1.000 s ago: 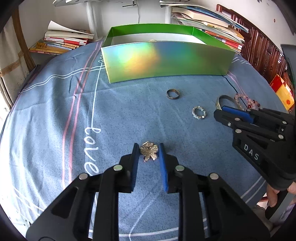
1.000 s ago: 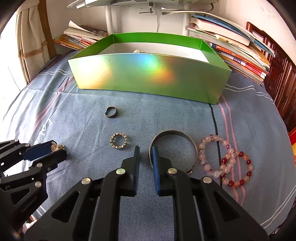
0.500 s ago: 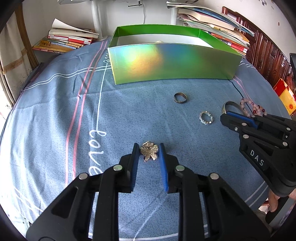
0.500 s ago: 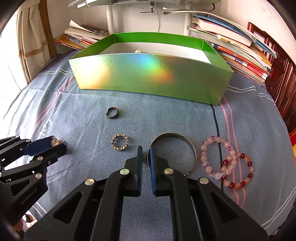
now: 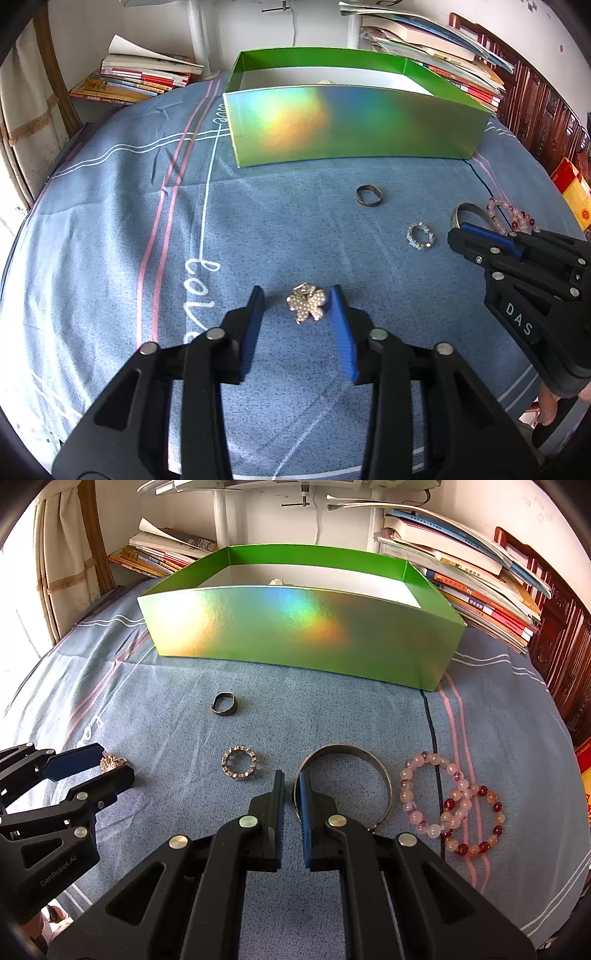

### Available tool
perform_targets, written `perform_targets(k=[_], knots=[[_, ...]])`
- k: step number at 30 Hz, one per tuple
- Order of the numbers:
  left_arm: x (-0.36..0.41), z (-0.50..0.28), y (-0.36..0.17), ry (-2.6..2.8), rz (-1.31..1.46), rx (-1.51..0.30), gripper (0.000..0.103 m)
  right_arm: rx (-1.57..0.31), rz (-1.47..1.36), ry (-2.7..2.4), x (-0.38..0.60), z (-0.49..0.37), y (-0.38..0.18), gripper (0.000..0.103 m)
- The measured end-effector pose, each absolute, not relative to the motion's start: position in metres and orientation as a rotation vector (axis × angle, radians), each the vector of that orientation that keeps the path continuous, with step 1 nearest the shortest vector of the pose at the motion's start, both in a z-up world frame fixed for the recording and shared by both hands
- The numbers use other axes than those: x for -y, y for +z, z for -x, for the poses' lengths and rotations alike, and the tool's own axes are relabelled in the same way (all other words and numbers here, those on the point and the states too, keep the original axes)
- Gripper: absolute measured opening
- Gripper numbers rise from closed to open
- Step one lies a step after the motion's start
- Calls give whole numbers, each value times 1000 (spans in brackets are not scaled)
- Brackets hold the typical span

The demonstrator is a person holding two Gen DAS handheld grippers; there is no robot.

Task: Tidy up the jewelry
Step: 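Lower the right gripper onto the silver bangle rim and close, then carry the flower charm and bangle over the green box and open both grippers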

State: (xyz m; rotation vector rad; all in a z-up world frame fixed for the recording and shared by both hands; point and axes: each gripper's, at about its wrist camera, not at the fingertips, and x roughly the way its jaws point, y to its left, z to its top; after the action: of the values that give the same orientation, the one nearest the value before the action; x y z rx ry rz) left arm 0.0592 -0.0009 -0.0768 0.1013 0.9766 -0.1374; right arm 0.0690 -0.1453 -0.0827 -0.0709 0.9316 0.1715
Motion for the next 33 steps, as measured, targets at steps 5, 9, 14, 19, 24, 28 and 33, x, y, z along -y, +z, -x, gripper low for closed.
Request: perform_targets(k=[5,9,14,19,24,28,33], knots=[[1,-59,-76,-145,-95,-977,33,-929,65,174,145,-69,-83,7],[2,-58,-76,-151,-96,-978,21,-926,68,180,144,-67,-83,5],[2,-57,-75,-150,-91,-981,21,-931,58,179,143,-66,-82,4],[-3,-60,-70,-138,-81,-983,21,-904,36,166,153,-67,-67,4],[-6,-60,-57,-126,-79,-945,21,-860,16,156,162,-67,-49,4],[-2,-62,-58,-135,-81,-957,21,-897,-11,182,163,-69,-57,4],[-2,-66,-42,-142,-76,-917,21,-847,-30,195,171,-68,-36,4]])
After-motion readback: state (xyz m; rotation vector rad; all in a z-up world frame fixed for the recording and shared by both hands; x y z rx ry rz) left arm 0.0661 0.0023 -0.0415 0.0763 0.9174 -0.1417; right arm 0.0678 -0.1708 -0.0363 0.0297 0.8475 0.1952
